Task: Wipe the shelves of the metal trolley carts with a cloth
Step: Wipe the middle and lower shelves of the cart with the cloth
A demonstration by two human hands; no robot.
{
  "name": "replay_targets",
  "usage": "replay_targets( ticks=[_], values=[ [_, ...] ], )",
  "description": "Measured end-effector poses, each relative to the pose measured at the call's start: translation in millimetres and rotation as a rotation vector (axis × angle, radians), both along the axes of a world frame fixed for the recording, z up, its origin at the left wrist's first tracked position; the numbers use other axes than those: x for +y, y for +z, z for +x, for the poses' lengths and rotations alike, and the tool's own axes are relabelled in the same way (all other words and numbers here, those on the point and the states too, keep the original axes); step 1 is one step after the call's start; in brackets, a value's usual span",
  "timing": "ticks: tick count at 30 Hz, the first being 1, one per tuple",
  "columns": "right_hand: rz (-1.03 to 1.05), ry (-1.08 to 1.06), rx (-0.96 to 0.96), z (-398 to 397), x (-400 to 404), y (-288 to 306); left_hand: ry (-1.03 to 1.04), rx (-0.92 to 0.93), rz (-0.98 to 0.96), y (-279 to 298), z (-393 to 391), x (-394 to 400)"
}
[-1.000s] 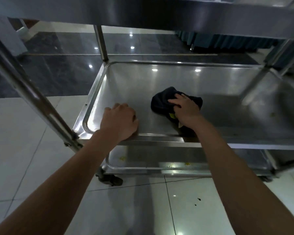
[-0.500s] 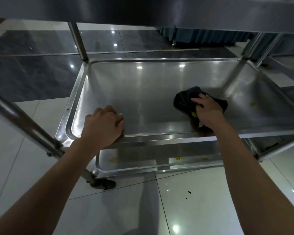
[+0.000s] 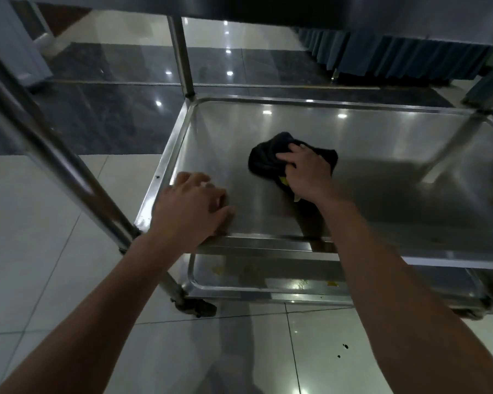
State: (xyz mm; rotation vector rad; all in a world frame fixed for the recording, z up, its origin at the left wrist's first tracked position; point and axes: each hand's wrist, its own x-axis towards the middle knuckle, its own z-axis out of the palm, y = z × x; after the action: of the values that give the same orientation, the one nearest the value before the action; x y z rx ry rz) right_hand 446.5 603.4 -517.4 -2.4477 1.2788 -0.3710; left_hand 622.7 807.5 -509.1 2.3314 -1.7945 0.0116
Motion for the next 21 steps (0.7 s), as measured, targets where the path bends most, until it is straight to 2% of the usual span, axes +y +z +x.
replay_targets(
  ticks=[4,11,15,21],
  values=[
    [-0.010,0.055,0.017,27.7,0.6,-1.9,0.059,-0.058,0.089,2.8,11.1,7.3],
    [-0.035,0.238,0.075,113.9,28.0,2.9,0.040,-0.045,0.141,1.5,3.9,7.1],
    [0.016,0.363,0.110,162.7,41.9,9.9,0.047,-0.048,0.143,0.1,4.9,7.9],
    [0.049,0.409,0.053,159.8,35.5,6.3,0.067,-0.037,0.133,-1.1,7.1,6.3]
  ],
)
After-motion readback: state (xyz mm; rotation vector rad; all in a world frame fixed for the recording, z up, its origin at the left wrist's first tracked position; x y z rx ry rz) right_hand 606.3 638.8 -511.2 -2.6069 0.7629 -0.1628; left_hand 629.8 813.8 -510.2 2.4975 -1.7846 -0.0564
